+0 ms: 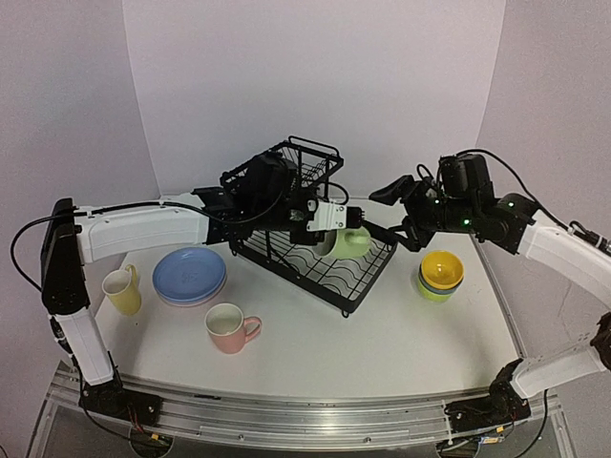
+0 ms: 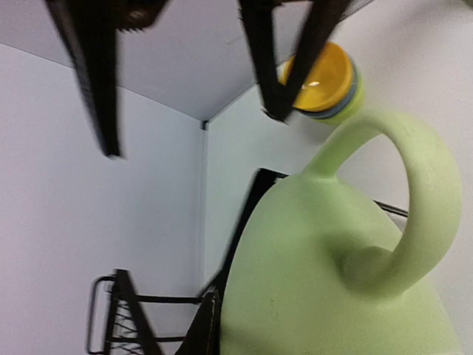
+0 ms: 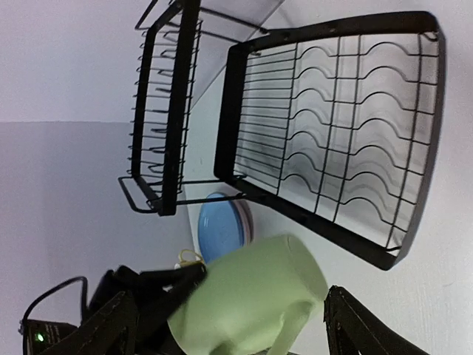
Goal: Unload the mixed dishes from the dish rack
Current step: Pick up the cup from the dish rack, then place the cup at the center of the board.
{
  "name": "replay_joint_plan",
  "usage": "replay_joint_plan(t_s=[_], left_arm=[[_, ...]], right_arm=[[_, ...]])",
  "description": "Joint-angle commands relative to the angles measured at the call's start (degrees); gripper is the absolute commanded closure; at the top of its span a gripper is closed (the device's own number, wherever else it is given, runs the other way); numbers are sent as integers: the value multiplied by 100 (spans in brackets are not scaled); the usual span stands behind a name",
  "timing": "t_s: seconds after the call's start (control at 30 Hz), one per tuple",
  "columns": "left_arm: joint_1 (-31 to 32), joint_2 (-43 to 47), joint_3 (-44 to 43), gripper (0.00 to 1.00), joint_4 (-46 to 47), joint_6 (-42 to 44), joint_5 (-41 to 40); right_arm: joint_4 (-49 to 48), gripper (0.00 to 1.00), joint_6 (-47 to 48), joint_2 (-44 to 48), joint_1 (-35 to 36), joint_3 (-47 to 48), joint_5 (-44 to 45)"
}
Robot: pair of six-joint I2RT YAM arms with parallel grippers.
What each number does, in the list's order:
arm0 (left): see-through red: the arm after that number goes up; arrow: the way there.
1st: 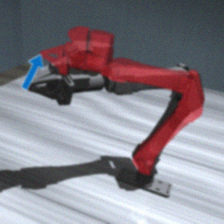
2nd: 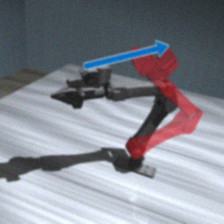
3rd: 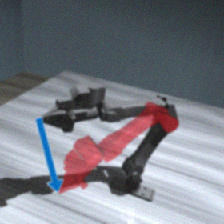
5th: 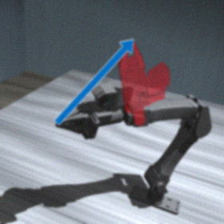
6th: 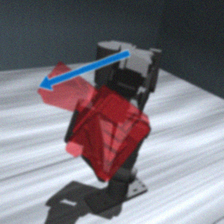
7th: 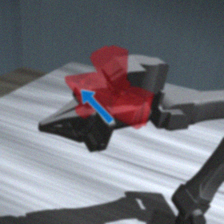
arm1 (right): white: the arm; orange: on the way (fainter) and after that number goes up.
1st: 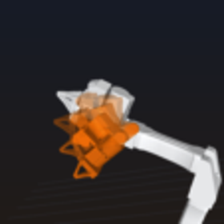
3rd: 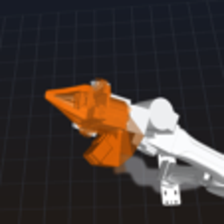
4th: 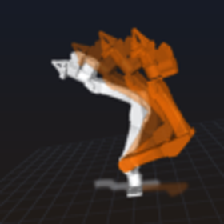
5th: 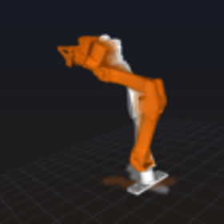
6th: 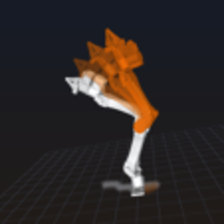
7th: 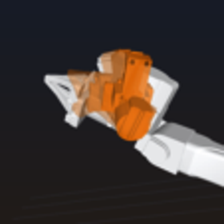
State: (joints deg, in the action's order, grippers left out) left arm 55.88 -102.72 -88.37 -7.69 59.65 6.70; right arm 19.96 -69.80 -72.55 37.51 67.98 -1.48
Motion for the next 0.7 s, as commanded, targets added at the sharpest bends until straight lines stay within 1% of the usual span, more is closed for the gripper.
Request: replay_joint_plan(t_s=[0.0, 0.1, 0.2, 0.3, 0.4, 0.6, 0.67], left_arm=[[446, 430, -622, 100, -2305, -938, 653], [744, 145, -919, 100, -3476, -1360, 663], [932, -315, -1372, 100, -4581, -1770, 621], [973, -814, -1747, 100, -5304, -2100, 549], [1000, -1050, -1713, 100, -5211, -2233, 234], [1116, -1410, -1526, 100, -4750, -2265, -867], [1148, -1460, -1458, 100, -4679, -2241, -1120]], right_arm=[[1137, 12, 1156, 496, -97, 338, 977], [1570, 11, 1619, 608, -99, 394, 1326], [2060, 9, 2135, 519, -102, 626, 1469], [2447, 8, 2518, 389, -102, 789, 1594], [2596, 7, 2705, 370, -99, 758, 1778], [2628, 7, 2828, 517, -99, 512, 2130], [2637, 7, 2846, 563, -99, 462, 2171]])
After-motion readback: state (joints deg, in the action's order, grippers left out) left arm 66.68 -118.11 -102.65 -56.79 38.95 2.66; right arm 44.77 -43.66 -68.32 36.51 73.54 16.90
